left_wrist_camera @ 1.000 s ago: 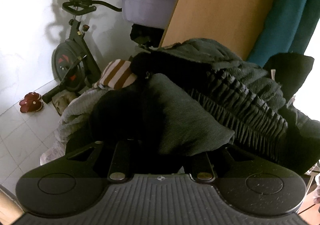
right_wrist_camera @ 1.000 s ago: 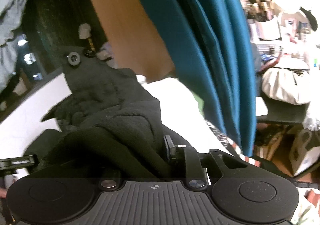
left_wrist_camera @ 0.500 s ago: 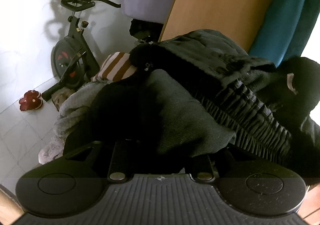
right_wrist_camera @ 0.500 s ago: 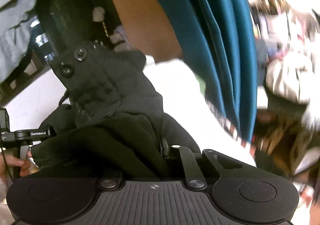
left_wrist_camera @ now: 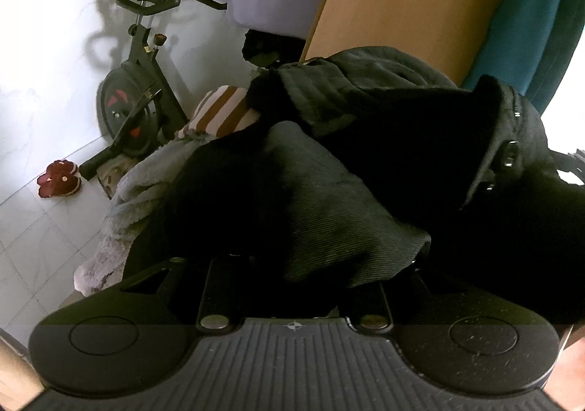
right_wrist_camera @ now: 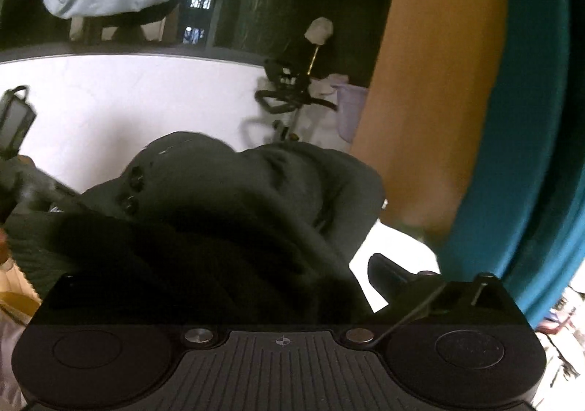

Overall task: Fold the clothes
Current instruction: 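Lift the black garment off the heap with both tools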

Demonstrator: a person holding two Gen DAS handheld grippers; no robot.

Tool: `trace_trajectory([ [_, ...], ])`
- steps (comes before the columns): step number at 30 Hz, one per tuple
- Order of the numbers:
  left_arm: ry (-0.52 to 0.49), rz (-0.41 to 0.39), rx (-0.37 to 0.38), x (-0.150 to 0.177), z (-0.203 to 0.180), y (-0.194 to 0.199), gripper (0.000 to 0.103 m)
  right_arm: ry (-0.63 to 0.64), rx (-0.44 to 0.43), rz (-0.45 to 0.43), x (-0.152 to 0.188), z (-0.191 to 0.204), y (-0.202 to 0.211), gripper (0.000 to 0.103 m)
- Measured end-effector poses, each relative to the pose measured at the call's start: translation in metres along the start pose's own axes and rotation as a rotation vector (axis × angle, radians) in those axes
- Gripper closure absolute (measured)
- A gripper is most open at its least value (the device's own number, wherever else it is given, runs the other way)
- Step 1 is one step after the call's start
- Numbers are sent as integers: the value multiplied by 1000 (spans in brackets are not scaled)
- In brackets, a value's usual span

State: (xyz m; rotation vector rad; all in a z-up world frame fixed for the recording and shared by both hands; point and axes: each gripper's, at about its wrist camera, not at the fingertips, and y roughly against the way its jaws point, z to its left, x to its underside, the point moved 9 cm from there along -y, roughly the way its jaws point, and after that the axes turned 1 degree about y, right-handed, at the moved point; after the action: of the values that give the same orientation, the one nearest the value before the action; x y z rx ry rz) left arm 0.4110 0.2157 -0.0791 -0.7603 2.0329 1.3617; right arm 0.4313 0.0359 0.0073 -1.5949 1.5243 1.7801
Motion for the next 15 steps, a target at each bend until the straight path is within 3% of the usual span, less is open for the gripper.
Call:
trace_trajectory([
  [8,3,2,-6,0,5,-4,78,-235,-175,119,-6,-21,-61,1],
  [15,0,-2,-10,3,3,-6,79,-189,-146,102,-9,-16,-76,3],
])
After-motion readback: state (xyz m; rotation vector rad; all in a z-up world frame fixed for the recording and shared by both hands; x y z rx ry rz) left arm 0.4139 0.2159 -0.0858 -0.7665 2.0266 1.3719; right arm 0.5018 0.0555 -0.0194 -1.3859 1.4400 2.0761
